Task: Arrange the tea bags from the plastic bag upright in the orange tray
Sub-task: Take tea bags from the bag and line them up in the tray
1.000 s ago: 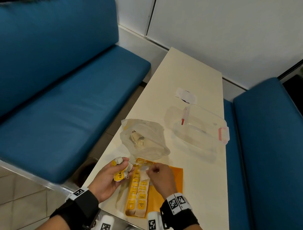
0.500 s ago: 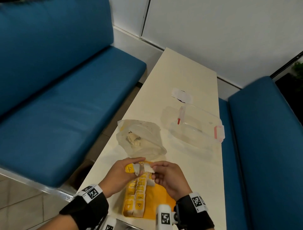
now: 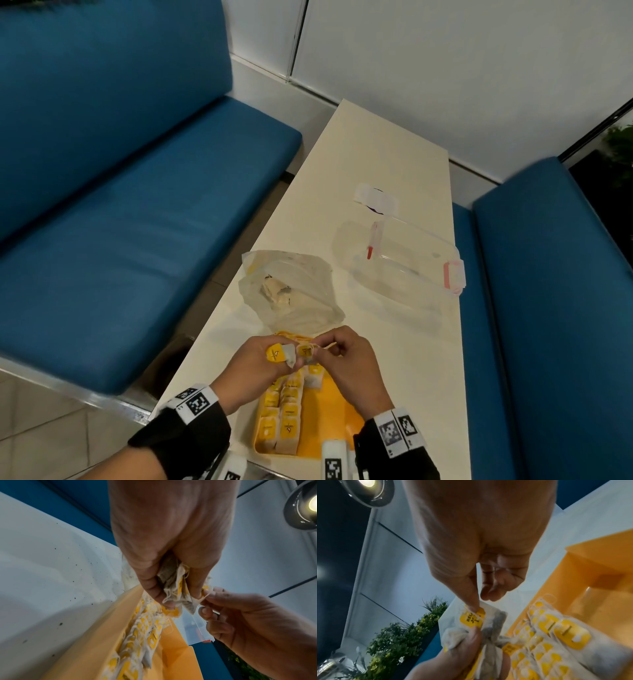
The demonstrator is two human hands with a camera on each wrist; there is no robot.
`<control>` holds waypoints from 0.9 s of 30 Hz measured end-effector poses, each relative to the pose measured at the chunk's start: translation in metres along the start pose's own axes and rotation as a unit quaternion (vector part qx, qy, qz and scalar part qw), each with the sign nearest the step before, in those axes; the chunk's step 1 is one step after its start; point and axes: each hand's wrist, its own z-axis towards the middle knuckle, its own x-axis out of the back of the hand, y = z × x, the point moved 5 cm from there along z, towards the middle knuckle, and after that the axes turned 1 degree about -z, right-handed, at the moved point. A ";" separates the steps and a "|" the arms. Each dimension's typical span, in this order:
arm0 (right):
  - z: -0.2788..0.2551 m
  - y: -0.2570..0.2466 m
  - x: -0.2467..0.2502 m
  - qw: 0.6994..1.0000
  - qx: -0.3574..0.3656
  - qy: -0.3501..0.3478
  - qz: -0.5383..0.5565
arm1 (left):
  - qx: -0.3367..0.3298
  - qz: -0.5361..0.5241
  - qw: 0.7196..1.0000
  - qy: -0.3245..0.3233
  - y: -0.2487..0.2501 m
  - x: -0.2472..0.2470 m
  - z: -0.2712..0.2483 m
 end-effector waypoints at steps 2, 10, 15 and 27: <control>0.003 0.002 0.005 0.999 -0.009 -0.009 0.033 | 0.010 -0.050 0.999 0.004 -0.002 0.003 0.000; 0.006 0.054 0.012 0.984 -0.153 -0.053 0.073 | 0.081 -0.237 0.968 -0.011 -0.009 0.009 -0.003; 0.000 0.072 0.001 0.976 -0.201 -0.089 0.003 | 0.083 -0.261 0.962 -0.005 -0.011 0.010 -0.002; 0.002 0.104 -0.020 0.958 -0.275 -0.085 -0.014 | 0.080 -0.240 0.967 -0.008 -0.011 0.004 0.001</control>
